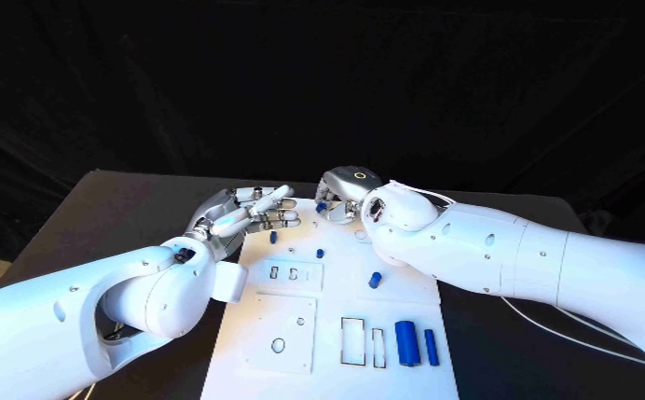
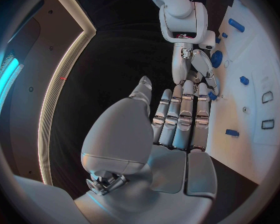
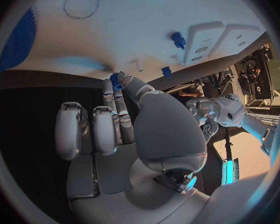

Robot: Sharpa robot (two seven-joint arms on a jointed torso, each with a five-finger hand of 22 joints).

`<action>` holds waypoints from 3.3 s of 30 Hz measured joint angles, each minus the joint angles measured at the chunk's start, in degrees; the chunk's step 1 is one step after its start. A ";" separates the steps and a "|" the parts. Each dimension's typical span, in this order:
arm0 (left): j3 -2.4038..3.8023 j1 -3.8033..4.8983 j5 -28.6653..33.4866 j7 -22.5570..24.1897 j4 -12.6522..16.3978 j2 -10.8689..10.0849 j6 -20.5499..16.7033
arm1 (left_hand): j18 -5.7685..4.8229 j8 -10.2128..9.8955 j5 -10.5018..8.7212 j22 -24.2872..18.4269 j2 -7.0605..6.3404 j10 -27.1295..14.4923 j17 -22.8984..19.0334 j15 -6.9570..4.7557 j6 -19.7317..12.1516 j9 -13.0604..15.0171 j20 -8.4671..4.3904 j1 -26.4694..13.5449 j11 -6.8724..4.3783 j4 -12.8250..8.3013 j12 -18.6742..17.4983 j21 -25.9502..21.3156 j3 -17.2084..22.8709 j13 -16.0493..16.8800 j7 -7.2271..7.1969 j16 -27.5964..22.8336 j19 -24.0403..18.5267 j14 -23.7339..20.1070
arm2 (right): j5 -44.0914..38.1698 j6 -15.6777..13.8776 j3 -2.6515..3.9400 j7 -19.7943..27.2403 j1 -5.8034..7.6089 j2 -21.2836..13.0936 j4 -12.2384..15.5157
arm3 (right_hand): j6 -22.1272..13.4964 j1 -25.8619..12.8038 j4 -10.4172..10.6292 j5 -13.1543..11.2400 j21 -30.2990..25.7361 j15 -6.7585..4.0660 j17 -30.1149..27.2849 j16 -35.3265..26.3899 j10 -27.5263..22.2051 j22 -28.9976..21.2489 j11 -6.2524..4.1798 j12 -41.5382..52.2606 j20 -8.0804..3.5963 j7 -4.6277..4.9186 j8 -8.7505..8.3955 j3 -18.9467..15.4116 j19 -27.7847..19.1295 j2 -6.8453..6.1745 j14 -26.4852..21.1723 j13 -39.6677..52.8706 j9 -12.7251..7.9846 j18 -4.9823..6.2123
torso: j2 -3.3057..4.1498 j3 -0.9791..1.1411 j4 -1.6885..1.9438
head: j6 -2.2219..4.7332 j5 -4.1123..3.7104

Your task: Assemble the parts on the task board

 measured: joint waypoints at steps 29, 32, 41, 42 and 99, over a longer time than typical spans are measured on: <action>0.00 0.20 0.04 -0.19 -0.30 -0.66 0.44 | -0.01 0.00 0.00 -0.01 0.00 0.00 0.04 0.00 0.00 0.00 0.00 0.00 0.00 0.00 -0.41 0.00 0.00 0.00 0.00 0.00 0.00 0.00 | 1.29 0.76 0.36 -0.01 0.54 -10.92 10.38 | -7.72 -3.34 4.52 1.45 -1.90 1.86 -2.80 -1.10 -4.22 -1.85 1.02 0.73 2.06 1.23 -1.72 -2.59 -1.99 -3.84 -0.18 0.00 0.28 0.00 | -0.14 0.07 -0.31 | 0.23 0.19; 0.00 0.20 0.05 -0.20 -0.31 -0.94 0.51 | -0.01 0.00 0.00 -0.06 0.01 0.00 0.03 0.00 0.00 0.00 0.00 0.01 0.00 -0.01 -0.41 0.00 -0.01 0.00 0.00 -0.15 0.00 0.00 | 3.38 0.14 0.71 0.83 0.87 -15.62 14.01 | -6.69 -2.96 4.83 1.97 -0.62 1.00 -1.99 -0.48 0.93 0.18 -0.02 3.14 1.42 1.04 -1.38 -2.28 -0.79 -3.47 -0.21 1.10 0.52 0.01 | -0.31 0.10 -0.55 | 0.25 0.00; -0.01 0.21 0.06 -0.21 -0.77 -1.30 0.88 | -0.01 -0.22 0.00 -0.12 0.30 0.00 0.09 0.00 0.00 0.01 0.00 0.30 0.00 -0.16 -0.41 0.00 -0.16 0.00 0.00 -0.42 0.00 0.00 | 11.91 0.42 0.92 2.16 0.98 -23.08 17.30 | -10.60 -5.14 8.30 4.77 3.32 -0.23 2.94 4.63 5.91 1.82 -1.47 29.76 0.35 0.95 -0.36 -12.01 2.84 -6.27 -0.20 25.88 1.31 -1.23 | -0.65 0.36 -1.32 | 0.40 0.00; -0.01 0.21 0.06 -0.21 -0.84 -1.31 0.93 | -0.01 -0.22 0.00 -0.12 0.30 0.00 0.09 0.00 0.00 0.01 0.00 0.30 0.00 -0.16 -0.40 0.00 -0.16 0.00 0.00 -0.42 0.00 0.00 | 12.73 0.73 0.92 2.16 0.98 -23.49 17.27 | -11.13 -5.12 8.77 5.01 3.75 -0.23 3.00 5.36 5.37 1.82 -1.33 36.14 0.62 1.06 0.10 -13.11 3.11 -6.25 -0.19 32.23 1.56 -1.35 | -0.68 0.40 -1.38 | 0.40 0.01; -0.02 0.22 0.08 -0.64 -1.34 -1.19 1.57 | -0.01 -0.22 0.00 -0.20 0.30 0.00 0.13 0.00 0.00 0.01 0.00 0.30 0.00 -0.16 -0.65 0.00 -0.16 0.00 0.00 -0.42 0.00 0.00 | 15.61 7.72 1.01 0.13 -0.39 -16.39 7.68 | -14.28 3.29 11.08 2.67 7.01 1.03 2.98 9.32 9.02 1.77 -0.21 71.71 1.35 1.02 8.66 -17.26 3.37 -0.82 -0.01 65.96 5.28 -1.87 | -0.75 0.37 -1.46 | -1.01 -0.07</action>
